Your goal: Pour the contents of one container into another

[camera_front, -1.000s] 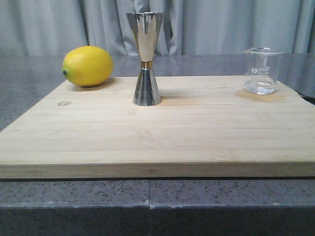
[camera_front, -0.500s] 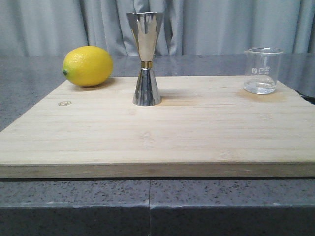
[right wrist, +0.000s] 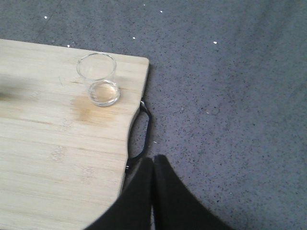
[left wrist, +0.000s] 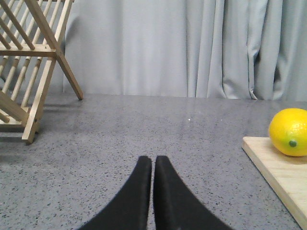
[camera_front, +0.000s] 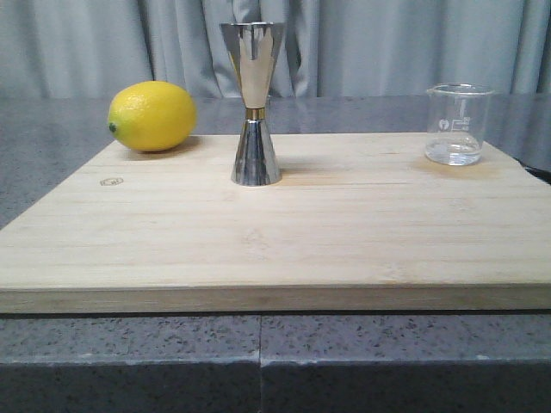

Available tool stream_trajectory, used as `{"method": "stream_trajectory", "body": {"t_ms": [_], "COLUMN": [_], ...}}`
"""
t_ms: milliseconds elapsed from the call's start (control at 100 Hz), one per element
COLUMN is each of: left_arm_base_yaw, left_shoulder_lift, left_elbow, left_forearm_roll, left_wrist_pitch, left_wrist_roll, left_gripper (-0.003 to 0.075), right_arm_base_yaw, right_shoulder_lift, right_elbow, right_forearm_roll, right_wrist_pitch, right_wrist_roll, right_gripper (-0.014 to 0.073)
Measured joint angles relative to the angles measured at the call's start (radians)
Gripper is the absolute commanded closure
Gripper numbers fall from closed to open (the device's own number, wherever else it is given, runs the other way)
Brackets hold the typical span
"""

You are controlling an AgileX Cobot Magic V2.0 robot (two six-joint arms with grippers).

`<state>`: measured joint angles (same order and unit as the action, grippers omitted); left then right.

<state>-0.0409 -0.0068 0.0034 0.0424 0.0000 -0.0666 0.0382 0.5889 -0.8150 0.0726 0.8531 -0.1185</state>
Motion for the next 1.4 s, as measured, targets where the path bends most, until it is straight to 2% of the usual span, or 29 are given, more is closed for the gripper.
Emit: {"method": "stream_trajectory", "body": {"t_ms": [920,1010,1230,1400], "left_arm_base_yaw": [0.000,0.000,0.000,0.000], "left_shoulder_lift": [0.000,0.000,0.000,0.000], "left_elbow": [0.000,0.000,0.000,0.000], "left_forearm_roll": [0.000,0.000,0.000,0.000], "left_wrist_pitch": [0.000,0.000,0.000,0.000], "left_wrist_roll": [0.000,0.000,0.000,-0.001], "left_gripper": [0.0739,0.0739,0.0739,0.0739], "right_arm_base_yaw": [-0.002,-0.002,-0.017,-0.045], "right_shoulder_lift": [-0.028,-0.083,-0.282,-0.438], "right_elbow": [0.029,0.105,0.410,0.625], "right_forearm_roll": [-0.004,-0.006,-0.006,-0.006], "right_wrist_pitch": [-0.026,-0.124,-0.520,-0.685], "right_wrist_roll": [0.000,0.000,0.000,0.000], "right_gripper": [0.0666,0.0665,0.0665,0.0665]}}
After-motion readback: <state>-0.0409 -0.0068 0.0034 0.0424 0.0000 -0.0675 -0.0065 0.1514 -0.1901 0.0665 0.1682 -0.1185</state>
